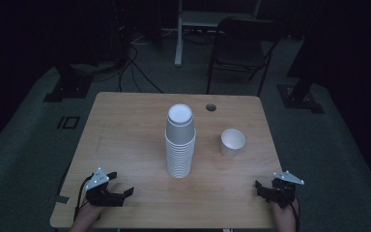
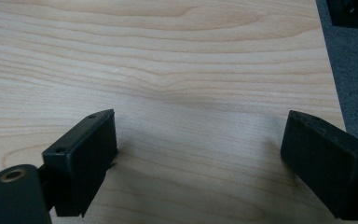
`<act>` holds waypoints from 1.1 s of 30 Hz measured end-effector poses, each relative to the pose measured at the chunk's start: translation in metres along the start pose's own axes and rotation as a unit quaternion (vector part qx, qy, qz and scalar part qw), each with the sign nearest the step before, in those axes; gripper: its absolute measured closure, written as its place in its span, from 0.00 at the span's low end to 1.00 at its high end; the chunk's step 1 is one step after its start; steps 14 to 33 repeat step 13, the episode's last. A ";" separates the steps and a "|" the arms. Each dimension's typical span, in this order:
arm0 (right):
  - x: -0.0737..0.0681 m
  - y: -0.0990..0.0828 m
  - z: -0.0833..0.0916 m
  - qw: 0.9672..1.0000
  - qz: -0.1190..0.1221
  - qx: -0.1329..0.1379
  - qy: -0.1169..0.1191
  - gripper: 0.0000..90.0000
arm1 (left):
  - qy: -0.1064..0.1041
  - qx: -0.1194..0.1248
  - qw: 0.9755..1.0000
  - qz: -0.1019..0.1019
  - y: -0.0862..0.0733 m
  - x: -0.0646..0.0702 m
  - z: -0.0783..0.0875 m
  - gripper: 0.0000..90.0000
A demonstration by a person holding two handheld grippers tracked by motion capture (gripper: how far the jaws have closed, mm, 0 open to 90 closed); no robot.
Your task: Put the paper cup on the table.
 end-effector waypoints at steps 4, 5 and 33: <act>0.000 0.000 0.000 1.000 0.000 0.000 0.000 0.11 | -0.001 0.001 1.000 0.003 0.000 0.000 0.001 0.01; 0.000 0.000 0.000 1.000 0.000 0.000 0.000 0.11 | -0.001 0.001 1.000 0.003 0.000 0.000 0.001 0.01; 0.000 0.000 0.000 1.000 -0.002 -0.001 -0.001 0.11 | 0.000 -0.002 1.000 0.001 0.000 0.000 0.000 0.01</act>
Point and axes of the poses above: each handheld gripper's, and its own axes: z roughly backward along the jaws, y roughly out of its top, x roughly to its right, the point moved 6 cm from there along -z, roughly forward along the jaws, and after that the axes turned 12 degrees about y, right-handed, at the moved point
